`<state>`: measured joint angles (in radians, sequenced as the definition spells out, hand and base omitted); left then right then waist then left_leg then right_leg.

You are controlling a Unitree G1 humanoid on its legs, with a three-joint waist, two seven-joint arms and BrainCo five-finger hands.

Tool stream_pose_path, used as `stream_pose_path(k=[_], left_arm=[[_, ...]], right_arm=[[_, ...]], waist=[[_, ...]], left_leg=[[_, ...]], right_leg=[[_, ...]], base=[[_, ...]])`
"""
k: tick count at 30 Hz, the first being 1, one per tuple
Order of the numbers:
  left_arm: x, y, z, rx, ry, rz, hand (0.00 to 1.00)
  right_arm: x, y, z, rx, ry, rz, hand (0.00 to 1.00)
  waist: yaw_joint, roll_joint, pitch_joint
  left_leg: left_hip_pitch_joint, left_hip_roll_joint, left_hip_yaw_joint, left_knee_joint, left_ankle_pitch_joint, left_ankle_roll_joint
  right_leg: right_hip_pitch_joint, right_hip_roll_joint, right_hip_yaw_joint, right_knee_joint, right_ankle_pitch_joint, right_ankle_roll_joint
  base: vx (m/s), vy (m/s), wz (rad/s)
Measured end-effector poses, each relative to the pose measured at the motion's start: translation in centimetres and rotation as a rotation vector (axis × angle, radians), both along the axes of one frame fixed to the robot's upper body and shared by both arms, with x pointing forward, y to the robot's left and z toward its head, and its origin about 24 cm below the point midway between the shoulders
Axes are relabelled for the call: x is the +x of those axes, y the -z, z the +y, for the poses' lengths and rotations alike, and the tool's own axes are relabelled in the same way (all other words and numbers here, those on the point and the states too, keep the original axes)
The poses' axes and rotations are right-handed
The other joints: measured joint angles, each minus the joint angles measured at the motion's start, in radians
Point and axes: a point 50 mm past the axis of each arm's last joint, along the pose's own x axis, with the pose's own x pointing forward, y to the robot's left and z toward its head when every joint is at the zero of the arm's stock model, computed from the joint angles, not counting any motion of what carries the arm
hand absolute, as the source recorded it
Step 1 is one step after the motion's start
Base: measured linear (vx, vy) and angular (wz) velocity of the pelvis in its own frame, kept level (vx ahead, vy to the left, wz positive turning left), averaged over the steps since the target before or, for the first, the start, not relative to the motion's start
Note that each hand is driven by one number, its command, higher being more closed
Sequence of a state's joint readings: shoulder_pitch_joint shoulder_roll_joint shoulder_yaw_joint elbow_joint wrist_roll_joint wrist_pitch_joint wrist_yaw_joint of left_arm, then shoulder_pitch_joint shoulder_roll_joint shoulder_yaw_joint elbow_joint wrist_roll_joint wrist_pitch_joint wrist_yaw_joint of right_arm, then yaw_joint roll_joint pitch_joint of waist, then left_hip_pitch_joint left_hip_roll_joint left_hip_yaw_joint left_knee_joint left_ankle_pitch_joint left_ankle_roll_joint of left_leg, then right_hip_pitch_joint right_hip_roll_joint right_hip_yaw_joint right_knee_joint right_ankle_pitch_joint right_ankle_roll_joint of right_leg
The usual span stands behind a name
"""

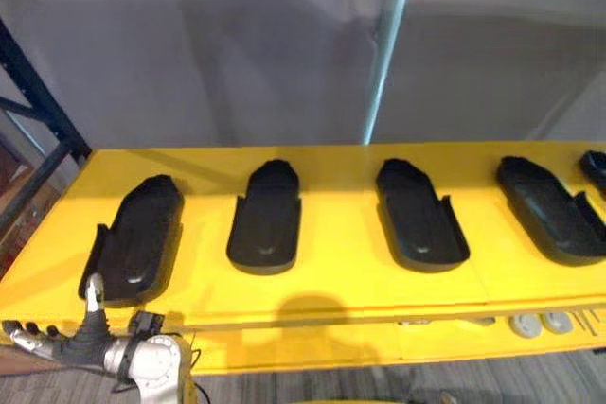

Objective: Walk over and take plastic housings, then place them on the shelf

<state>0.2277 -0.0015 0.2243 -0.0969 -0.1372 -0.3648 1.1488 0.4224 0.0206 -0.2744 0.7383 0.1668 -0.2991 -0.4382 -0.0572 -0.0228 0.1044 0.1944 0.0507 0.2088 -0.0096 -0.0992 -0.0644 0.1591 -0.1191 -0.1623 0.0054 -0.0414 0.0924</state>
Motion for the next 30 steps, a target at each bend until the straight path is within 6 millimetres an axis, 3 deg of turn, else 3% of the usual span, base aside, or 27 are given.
stream_pose_path(k=[9, 30], left_arm=[[0.7, 0.4, 0.0, -0.026, -0.010, 0.063, 0.00], [-0.1, 2.8, 0.5, -0.052, -0.090, 0.200, 0.00]], right_arm=[[0.5, 0.0, -0.1, -0.005, -0.028, 0.014, 0.00], [0.4, 0.1, -0.2, -0.008, -0.045, 0.034, 0.00]], waist=[[-0.013, 0.000, 0.002], [-0.016, -0.006, 0.006]], left_leg=[[0.017, 0.000, 0.022, -0.007, -0.001, 0.000], [0.032, -0.002, 0.049, -0.013, -0.002, 0.002]], right_leg=[[0.001, 0.001, 0.024, -0.001, 0.004, 0.000], [-0.001, 0.001, 0.045, -0.001, 0.008, 0.001]], base=[[-0.02, -0.002, -0.07], [-0.02, -0.002, -0.03]])
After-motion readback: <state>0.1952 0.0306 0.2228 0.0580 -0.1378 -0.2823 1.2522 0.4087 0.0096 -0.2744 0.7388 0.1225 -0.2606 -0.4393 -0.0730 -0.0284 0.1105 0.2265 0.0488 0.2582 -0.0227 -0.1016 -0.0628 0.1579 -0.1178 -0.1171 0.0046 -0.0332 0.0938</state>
